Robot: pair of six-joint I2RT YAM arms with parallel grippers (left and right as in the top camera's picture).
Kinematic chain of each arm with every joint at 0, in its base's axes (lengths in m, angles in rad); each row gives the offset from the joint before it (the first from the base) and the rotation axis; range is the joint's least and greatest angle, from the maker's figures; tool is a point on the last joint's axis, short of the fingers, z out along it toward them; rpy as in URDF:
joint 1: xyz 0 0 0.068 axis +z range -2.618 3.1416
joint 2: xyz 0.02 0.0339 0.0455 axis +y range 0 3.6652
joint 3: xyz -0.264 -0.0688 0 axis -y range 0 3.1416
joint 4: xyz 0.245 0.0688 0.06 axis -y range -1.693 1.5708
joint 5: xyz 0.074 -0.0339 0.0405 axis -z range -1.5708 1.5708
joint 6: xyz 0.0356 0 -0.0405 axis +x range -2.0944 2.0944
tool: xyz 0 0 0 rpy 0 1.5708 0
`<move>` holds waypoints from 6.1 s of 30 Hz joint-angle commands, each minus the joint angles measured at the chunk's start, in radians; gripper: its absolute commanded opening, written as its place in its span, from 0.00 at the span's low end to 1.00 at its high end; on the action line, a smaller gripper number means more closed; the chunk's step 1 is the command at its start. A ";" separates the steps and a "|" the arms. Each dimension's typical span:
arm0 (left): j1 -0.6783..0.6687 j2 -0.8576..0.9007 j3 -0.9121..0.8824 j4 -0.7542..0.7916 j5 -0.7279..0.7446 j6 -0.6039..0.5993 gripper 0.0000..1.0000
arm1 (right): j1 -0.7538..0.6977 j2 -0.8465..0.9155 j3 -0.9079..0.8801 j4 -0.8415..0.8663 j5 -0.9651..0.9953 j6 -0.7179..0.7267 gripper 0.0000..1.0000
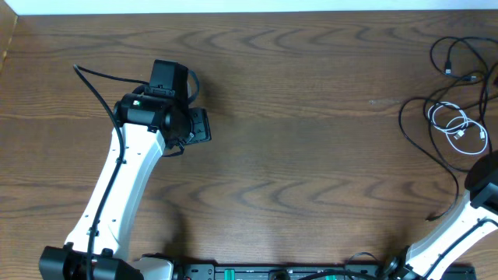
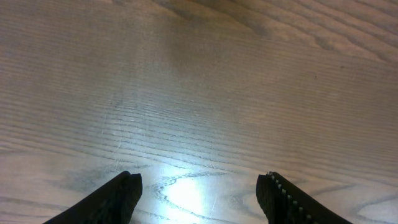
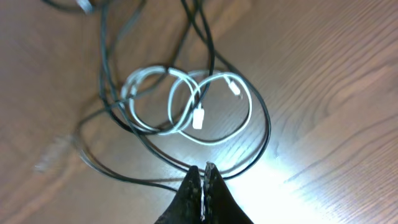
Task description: Untangle cables
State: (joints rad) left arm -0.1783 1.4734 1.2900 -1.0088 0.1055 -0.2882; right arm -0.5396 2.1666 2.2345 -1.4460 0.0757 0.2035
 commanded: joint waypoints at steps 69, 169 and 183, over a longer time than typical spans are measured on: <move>0.003 -0.003 -0.014 0.004 -0.002 -0.006 0.65 | -0.046 -0.584 -0.763 0.565 -0.135 0.020 0.01; -0.052 -0.922 -0.512 0.150 -0.098 0.021 0.93 | 0.531 -2.161 -2.229 1.375 -0.157 -0.219 0.99; -0.031 -0.929 -0.519 0.137 -0.098 0.043 0.93 | 0.531 -2.161 -2.229 1.376 -0.157 -0.219 0.99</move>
State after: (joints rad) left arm -0.2306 0.5537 0.7780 -0.8680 0.0193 -0.2619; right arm -0.0227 0.0120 0.0067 -0.0643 -0.0895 -0.0055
